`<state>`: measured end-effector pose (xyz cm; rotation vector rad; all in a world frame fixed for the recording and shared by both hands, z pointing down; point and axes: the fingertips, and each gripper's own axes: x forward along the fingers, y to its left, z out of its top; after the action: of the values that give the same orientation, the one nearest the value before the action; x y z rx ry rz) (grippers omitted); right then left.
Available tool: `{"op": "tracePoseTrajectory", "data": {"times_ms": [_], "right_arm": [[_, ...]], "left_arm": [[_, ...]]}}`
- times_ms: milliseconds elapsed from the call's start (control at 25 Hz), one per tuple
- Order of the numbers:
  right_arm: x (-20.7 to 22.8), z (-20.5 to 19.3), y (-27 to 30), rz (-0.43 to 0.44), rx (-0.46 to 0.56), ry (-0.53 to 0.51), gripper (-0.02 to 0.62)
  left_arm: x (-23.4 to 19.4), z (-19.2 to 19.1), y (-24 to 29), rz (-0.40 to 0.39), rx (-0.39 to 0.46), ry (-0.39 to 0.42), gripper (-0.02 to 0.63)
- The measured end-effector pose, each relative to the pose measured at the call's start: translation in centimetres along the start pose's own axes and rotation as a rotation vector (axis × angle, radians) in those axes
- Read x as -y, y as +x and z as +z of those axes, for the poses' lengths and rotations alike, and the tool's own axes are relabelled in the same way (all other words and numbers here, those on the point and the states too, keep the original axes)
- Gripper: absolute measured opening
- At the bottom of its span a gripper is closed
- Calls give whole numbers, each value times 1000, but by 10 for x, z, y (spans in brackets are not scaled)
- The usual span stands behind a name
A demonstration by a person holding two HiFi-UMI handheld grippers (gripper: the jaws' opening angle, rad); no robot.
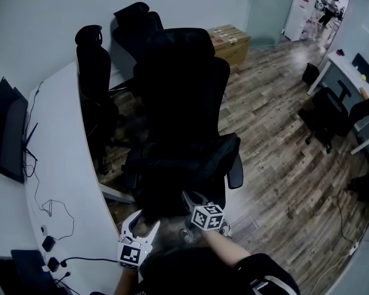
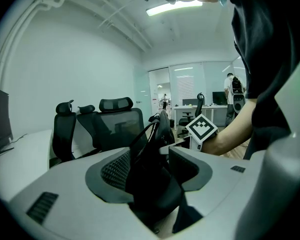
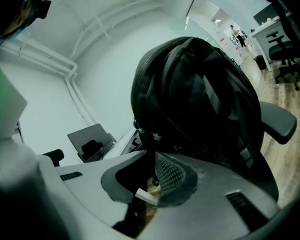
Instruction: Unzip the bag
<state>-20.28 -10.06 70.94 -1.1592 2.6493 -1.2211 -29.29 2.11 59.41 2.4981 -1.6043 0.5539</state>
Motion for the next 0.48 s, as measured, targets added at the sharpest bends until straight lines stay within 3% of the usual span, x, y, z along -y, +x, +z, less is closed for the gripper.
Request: {"op": "tracePoseTrajectory", "data": {"times_ms": [480], "right_arm": [[-30, 14, -50, 38, 9, -114, 58]], "left_arm": [[10, -3, 18, -47, 16, -34, 239]]}}
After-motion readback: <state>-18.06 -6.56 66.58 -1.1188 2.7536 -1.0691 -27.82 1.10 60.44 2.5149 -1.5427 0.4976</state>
